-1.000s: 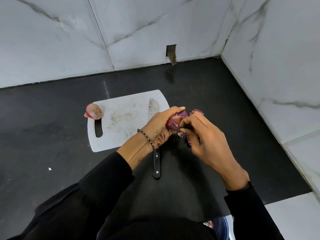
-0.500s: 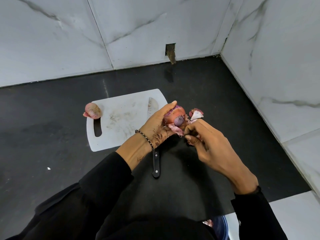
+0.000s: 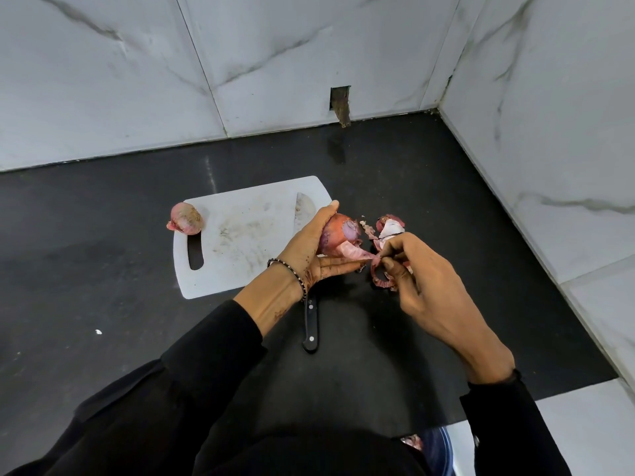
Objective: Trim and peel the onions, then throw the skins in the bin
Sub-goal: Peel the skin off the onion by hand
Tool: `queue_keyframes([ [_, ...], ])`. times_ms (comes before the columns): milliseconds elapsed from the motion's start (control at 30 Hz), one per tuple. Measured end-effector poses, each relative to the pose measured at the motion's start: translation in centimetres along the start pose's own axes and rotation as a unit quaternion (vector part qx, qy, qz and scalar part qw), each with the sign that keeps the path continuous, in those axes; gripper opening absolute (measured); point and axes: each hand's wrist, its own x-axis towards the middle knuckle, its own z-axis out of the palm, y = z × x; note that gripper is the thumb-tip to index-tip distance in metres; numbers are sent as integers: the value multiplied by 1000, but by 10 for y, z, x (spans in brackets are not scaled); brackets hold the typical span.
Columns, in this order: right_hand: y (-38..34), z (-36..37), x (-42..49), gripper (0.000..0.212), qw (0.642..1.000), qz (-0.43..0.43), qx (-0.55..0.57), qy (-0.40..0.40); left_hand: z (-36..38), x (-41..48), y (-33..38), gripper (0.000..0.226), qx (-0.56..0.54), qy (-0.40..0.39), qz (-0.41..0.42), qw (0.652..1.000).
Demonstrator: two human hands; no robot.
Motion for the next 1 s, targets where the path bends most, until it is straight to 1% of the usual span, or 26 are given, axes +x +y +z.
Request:
queue_keyframes([
  [100, -2, 7, 1, 15, 999, 34, -4, 42, -1, 1, -1, 50, 34, -3, 1, 999],
  [167, -2, 10, 4, 12, 997, 59, 0, 58, -1, 2, -1, 51, 64, 19, 11, 998],
  [233, -2, 14, 5, 11, 994, 83, -1, 68, 0, 3, -1, 64, 75, 40, 16, 996],
  [300, 1, 16, 6, 11, 990, 108, 12, 88, -1, 4, 0, 76, 71, 45, 14, 996],
  [333, 1, 16, 7, 10, 987, 124, 27, 101, -2, 4, 0, 76, 66, 49, 17, 996],
  [400, 0, 13, 8, 9, 977, 155, 84, 117, -5, 5, 1, 68, 63, 61, 27, 996],
  [467, -3, 12, 9, 8, 969, 173, 142, 107, -4, 4, 2, 60, 62, 67, 34, 995],
  [600, -9, 19, 11, 9, 969, 165, 168, 79, 3, 3, -2, 46, 55, 51, 57, 996],
  [667, -14, 21, 11, 23, 967, 166, 177, 76, 5, 3, -6, 42, 64, 37, 77, 994],
  [733, -20, 23, 11, 33, 963, 167, 197, 71, 6, 1, -8, 46, 90, 23, 89, 992],
  [800, -21, 25, 11, 27, 962, 168, 204, 71, 6, 0, -10, 51, 112, 10, 95, 989],
  [933, -20, 26, 11, 9, 965, 159, 190, 87, 6, -4, -8, 51, 129, 2, 106, 986],
  [1000, -21, 25, 11, 9, 959, 167, 211, 93, 7, -6, -5, 47, 135, 1, 108, 985],
])
